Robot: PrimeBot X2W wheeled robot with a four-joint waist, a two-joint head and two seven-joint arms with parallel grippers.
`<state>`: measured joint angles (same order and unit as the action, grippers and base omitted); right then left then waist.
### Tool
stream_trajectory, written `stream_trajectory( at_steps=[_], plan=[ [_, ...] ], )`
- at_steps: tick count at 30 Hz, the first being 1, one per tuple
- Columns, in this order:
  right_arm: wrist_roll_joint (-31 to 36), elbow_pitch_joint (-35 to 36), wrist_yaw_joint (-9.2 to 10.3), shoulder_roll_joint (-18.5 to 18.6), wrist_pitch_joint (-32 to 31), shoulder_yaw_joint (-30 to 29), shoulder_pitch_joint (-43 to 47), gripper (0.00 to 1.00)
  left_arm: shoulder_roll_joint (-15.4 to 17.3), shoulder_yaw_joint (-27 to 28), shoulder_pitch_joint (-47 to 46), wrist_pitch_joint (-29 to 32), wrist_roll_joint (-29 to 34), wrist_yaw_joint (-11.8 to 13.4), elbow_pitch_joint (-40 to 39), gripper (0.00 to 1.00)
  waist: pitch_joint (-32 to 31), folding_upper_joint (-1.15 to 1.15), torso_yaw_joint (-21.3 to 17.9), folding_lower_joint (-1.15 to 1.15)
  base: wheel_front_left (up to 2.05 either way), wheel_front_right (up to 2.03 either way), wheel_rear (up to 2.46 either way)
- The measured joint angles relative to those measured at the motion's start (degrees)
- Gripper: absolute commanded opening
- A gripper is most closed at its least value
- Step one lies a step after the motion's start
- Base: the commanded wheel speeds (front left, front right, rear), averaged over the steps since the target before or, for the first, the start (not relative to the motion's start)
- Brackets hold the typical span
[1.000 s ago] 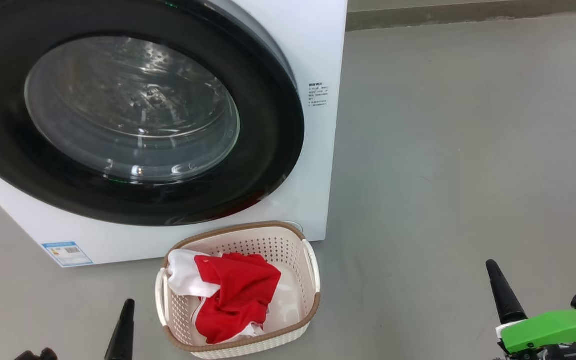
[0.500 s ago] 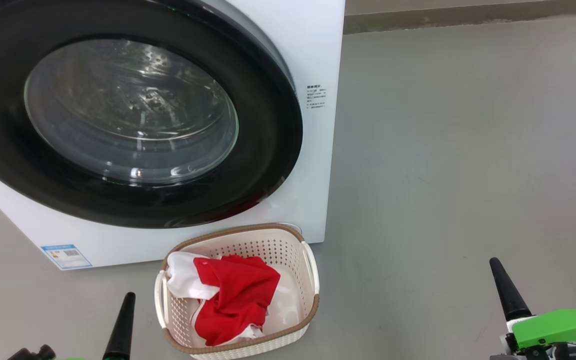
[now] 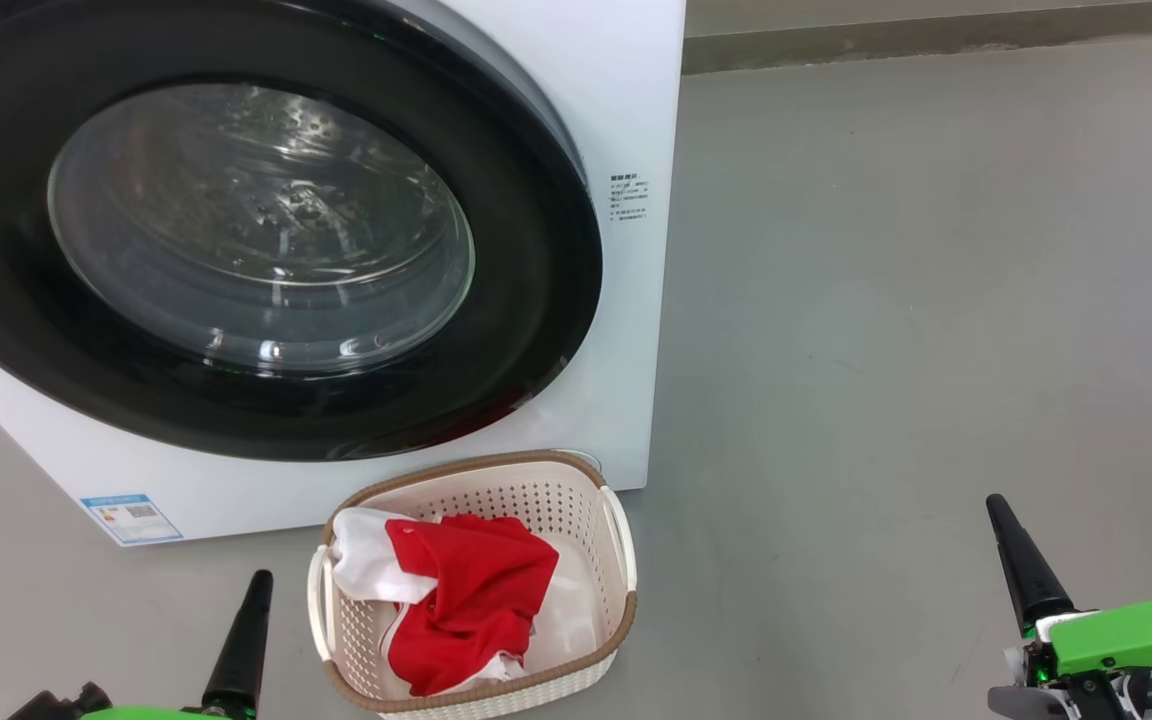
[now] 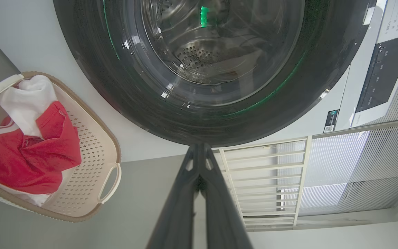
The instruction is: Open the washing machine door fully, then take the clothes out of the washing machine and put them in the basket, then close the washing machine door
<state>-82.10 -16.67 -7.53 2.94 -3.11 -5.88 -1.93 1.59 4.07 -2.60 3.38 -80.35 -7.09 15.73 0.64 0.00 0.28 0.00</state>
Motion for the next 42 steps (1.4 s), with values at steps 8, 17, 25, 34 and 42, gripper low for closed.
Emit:
stream_trajectory(
  at_steps=[8,17,25,34,42],
  plan=[
    [-4.46,0.36,0.00,-0.05,-1.51,-0.79,-0.85,0.00,0.04,0.16,-0.01,1.21,-5.22,0.00,-0.04,0.00,-0.23,0.00,-0.14,0.00,0.00,0.00,0.00],
    [-9.00,0.73,0.00,-0.15,-2.98,-1.12,-1.13,0.00,0.20,0.35,-1.32,2.68,-11.04,-0.01,-0.20,0.00,-0.46,0.00,-0.28,0.00,0.00,0.00,0.00],
    [-10.09,0.91,0.00,-0.21,-2.98,-1.16,-1.89,0.00,0.25,0.41,-1.32,2.92,-11.41,-0.01,-0.19,0.00,-0.46,0.00,-0.28,0.00,0.00,0.00,0.00],
    [-10.09,0.91,0.00,-0.22,-2.98,-1.19,-1.89,0.00,0.25,0.42,-1.32,2.92,-11.41,-0.01,-0.19,0.00,-0.46,0.00,-0.28,0.00,0.00,0.00,0.00],
    [-10.09,0.91,0.00,-0.23,-2.98,-1.21,-1.89,0.00,0.25,0.42,-1.32,2.92,-11.41,-0.01,-0.19,0.00,-0.46,0.00,-0.28,0.00,0.00,0.00,0.00]
  ],
)
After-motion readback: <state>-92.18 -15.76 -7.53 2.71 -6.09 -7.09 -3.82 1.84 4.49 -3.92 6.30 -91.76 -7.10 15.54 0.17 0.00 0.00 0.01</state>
